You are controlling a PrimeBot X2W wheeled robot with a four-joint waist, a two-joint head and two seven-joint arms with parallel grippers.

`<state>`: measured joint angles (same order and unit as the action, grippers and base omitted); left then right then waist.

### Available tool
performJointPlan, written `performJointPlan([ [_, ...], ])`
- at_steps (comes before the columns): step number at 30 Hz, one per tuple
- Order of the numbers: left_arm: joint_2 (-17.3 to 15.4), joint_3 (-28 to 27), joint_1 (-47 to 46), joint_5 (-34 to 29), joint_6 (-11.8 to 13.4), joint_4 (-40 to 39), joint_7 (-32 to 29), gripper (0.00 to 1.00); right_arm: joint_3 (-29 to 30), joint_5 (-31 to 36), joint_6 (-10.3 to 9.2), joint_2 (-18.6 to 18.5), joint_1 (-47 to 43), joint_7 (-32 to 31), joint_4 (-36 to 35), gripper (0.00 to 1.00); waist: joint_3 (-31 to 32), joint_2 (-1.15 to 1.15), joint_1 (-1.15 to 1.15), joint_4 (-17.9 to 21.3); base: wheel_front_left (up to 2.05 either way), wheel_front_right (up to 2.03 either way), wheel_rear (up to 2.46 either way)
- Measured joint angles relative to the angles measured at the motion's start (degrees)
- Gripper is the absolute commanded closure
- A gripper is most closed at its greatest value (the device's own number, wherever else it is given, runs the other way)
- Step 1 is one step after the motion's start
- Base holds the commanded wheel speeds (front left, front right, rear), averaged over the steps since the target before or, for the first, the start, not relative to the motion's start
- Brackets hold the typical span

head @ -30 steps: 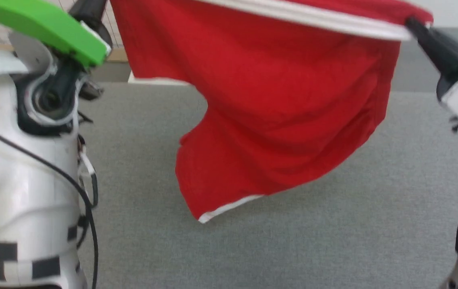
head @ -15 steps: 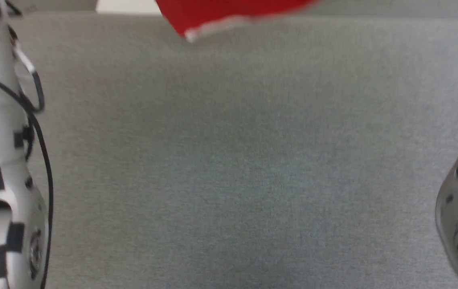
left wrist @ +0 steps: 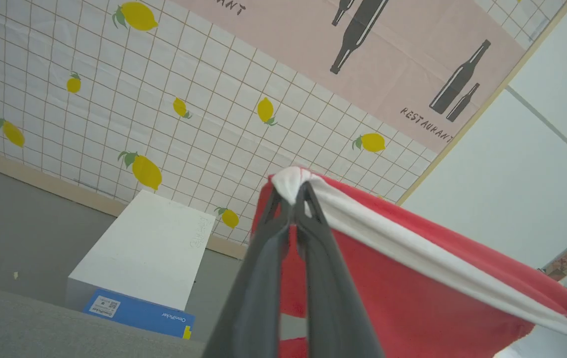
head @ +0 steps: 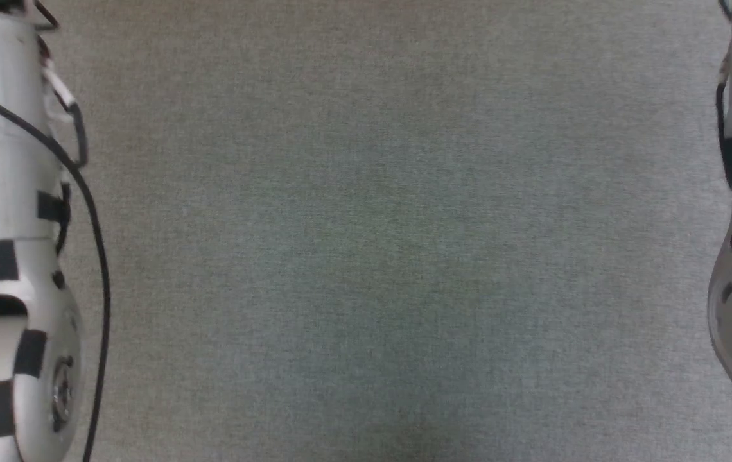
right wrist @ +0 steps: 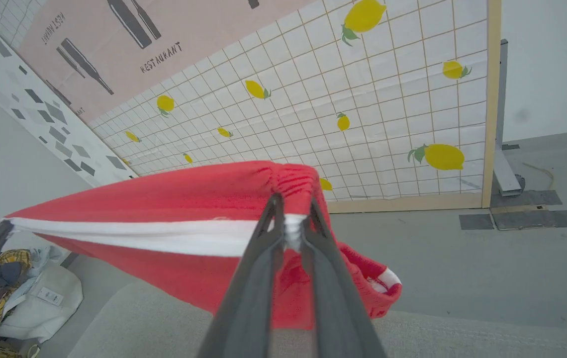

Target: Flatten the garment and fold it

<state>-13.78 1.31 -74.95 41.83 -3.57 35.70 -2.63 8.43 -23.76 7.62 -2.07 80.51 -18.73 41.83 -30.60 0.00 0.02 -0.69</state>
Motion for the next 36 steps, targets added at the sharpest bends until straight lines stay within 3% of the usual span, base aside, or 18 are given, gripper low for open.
performJointPlan([
  [9,2.22,2.08,13.24,3.71,-3.41,1.38,2.14,1.00,-3.23,-6.22,-0.01,-0.74,-17.44,1.18,-5.11,1.00,4.68,0.00,0.00,-0.70,0.00,0.00,0.00],
  [17,4.71,4.85,34.98,6.88,-3.52,-4.05,4.58,1.00,-5.57,-15.84,-0.05,-2.57,-42.10,-0.96,-17.85,1.00,14.06,0.00,-0.02,-1.58,0.00,0.00,0.00],
  [23,7.23,4.99,50.84,9.53,-3.20,-9.01,4.80,1.00,-3.41,-18.11,-0.04,-2.92,-60.58,-2.26,-26.47,1.00,21.30,0.00,-0.02,-2.39,0.00,0.00,0.00],
  [28,7.65,5.10,62.24,10.18,0.01,-13.36,3.85,1.00,-3.23,-17.51,-0.02,-2.47,-74.01,-6.34,-33.53,1.00,26.68,0.00,-0.02,-3.14,0.00,0.00,0.00],
  [36,6.53,5.49,74.69,9.46,7.47,-20.31,0.03,1.00,-4.64,-13.48,-0.01,-2.13,-88.83,-16.84,-42.43,1.00,31.79,0.00,-0.02,-4.59,0.00,0.00,0.00],
])
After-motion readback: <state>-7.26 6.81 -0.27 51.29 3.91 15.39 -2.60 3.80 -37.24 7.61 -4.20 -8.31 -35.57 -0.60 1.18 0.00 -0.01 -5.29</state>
